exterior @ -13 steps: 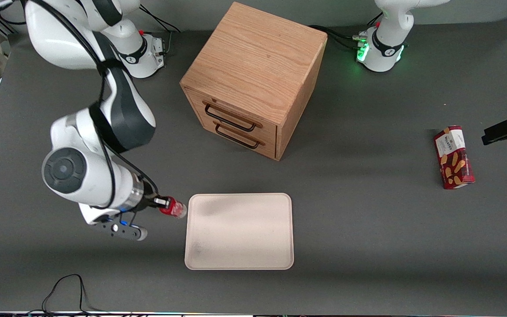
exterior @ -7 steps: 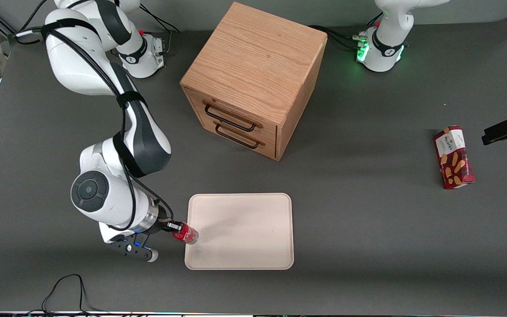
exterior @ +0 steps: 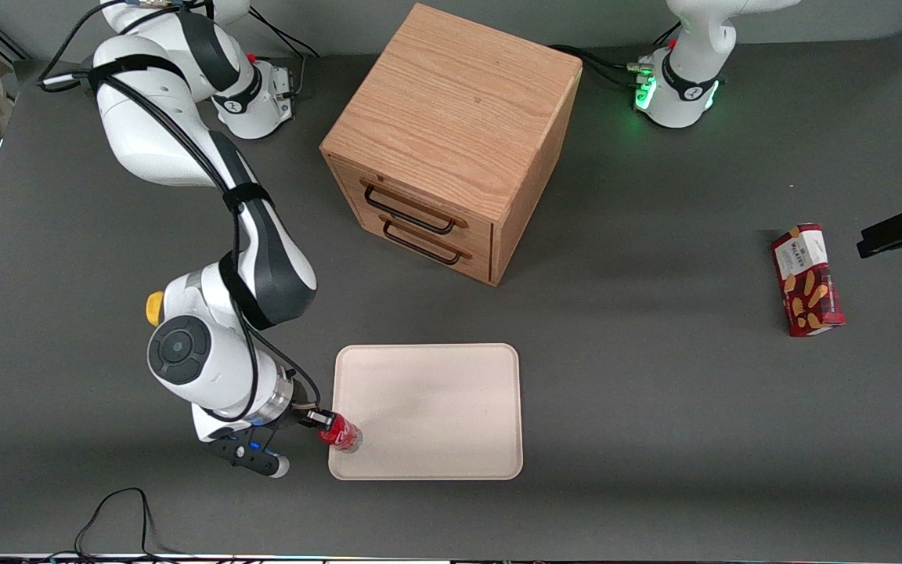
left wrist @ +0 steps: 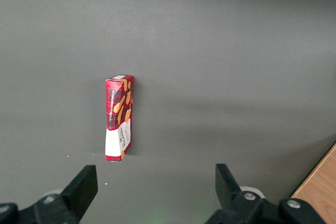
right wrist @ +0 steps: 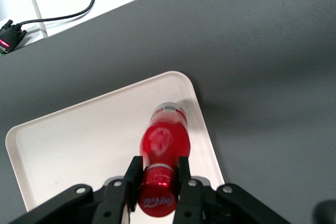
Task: Place coke bottle on tray
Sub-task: 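Lower the held bottle onto the corner of the white tray, then open the right gripper to release the bottle on the tray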
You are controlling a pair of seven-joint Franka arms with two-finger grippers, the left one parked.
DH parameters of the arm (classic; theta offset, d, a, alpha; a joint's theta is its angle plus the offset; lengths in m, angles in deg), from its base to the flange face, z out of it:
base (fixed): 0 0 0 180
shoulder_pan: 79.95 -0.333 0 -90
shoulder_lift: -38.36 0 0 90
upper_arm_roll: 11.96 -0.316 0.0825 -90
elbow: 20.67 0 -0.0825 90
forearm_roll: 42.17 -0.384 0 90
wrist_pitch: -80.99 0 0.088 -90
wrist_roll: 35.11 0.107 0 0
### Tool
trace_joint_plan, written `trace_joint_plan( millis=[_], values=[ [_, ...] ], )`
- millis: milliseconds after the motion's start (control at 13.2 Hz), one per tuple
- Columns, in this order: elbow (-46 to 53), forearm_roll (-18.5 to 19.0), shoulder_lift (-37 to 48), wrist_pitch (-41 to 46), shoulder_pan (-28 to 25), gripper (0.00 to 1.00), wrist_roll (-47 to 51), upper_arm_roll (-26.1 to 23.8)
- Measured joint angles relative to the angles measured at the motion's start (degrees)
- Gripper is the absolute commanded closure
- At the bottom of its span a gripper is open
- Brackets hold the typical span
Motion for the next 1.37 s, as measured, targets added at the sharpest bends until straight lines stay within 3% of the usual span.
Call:
trace_joint_plan(
  millis=[456, 760, 836, 988, 1368],
  values=[
    [0.02, 0.02, -1.62, -2.33, -0.01, 0.98, 0.01, 0.00],
    [0.02, 0.42, -2.09, -2.60, -0.01, 0.39, 0.02, 0.00],
    [0.03, 0.59, -2.11, -2.65, -0.01, 0.09, 0.03, 0.00],
    [0.31, 0.64, -2.11, -2.70, -0.02, 0.00, 0.04, 0.00],
    [0.52, 0.68, -2.11, -2.69, -0.03, 0.00, 0.07, 0.00]
  ],
)
